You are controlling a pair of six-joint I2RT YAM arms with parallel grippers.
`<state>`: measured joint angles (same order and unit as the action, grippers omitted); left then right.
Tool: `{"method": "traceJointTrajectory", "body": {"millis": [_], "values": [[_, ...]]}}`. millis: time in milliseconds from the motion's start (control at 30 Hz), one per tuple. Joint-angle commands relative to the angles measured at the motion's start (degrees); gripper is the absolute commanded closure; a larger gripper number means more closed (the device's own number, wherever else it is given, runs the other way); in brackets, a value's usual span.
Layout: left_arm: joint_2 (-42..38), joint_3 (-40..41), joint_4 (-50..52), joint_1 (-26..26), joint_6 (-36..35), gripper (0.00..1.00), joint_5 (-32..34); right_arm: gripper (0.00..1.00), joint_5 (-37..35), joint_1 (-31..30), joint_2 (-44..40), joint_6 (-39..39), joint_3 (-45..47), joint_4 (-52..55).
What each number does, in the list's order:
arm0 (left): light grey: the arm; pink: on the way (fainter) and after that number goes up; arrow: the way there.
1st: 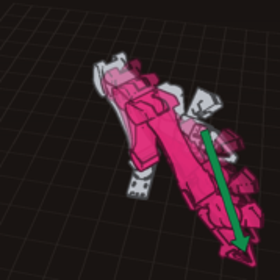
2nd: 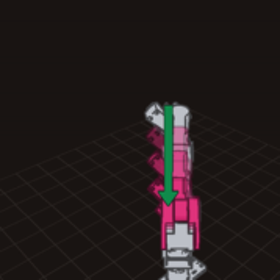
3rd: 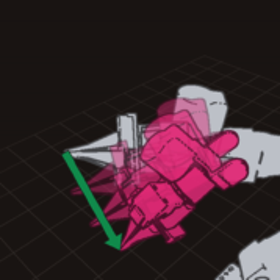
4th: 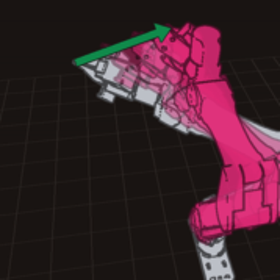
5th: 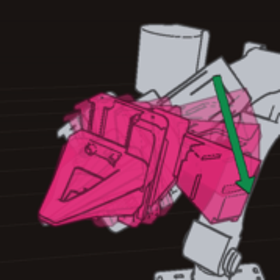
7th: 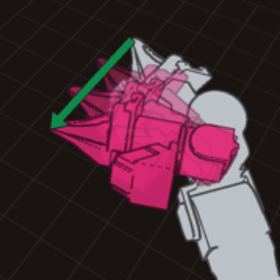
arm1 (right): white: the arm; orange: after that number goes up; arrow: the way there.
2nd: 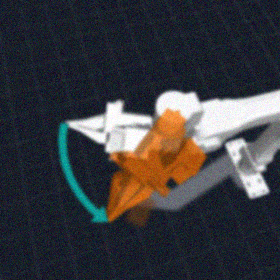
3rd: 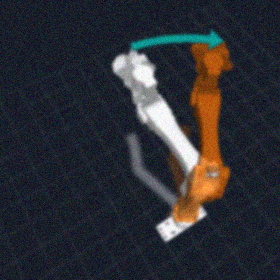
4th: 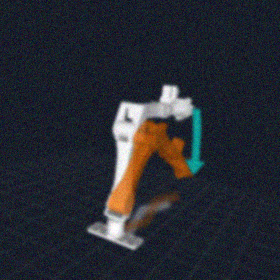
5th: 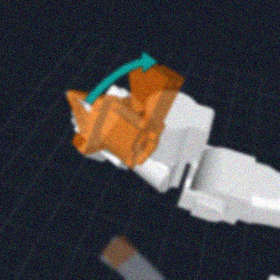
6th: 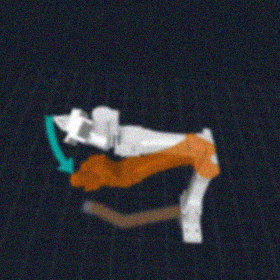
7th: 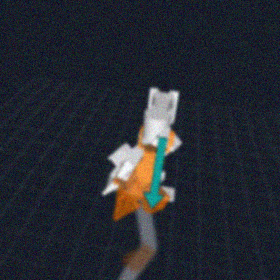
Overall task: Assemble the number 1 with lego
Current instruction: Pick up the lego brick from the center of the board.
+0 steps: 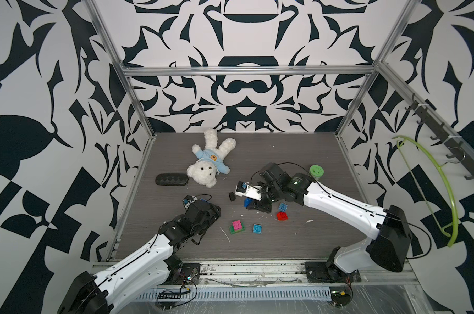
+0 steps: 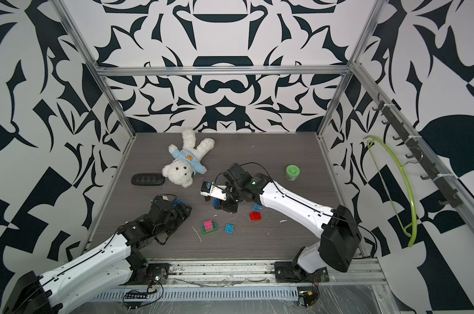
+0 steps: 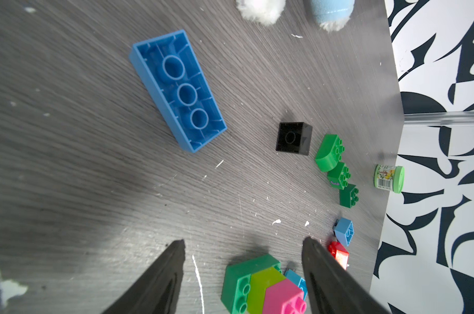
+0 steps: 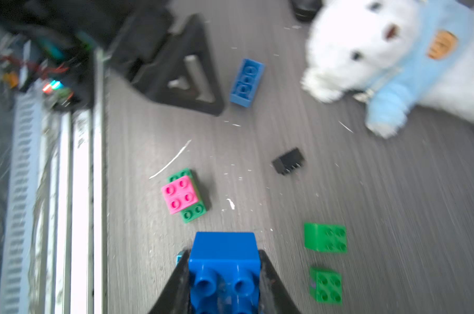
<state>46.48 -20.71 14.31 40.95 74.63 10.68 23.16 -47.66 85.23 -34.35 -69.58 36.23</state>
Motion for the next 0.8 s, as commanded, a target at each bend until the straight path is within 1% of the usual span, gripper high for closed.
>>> {"method": "traceJointTrajectory", "body": {"millis": [0, 167, 333, 500, 767], "values": [[-0.96, 1.18, 0.17, -0.6, 0.42, 0.26, -0.29, 0.94, 7.21, -0.35, 3.05, -14.94, -4.97, 6.35], [-3.14, 2.39, 1.2, -1.3, 0.99, 0.27, -0.06, 0.94, 5.97, -2.14, 7.83, -18.69, -8.79, 9.46], [-5.5, 3.53, 2.85, -1.74, 1.89, 0.26, 0.31, 0.94, 3.44, -4.75, 12.39, -20.7, -11.21, 11.01], [-8.29, 4.49, 4.79, -2.01, 2.55, 0.26, 1.05, 0.93, 0.81, -6.79, 16.53, -20.52, -14.12, 13.42], [-10.01, 5.55, 5.34, -2.28, 3.5, 0.27, 1.29, 0.93, -5.23, -9.66, 20.04, -16.28, -15.57, 13.93]]}}
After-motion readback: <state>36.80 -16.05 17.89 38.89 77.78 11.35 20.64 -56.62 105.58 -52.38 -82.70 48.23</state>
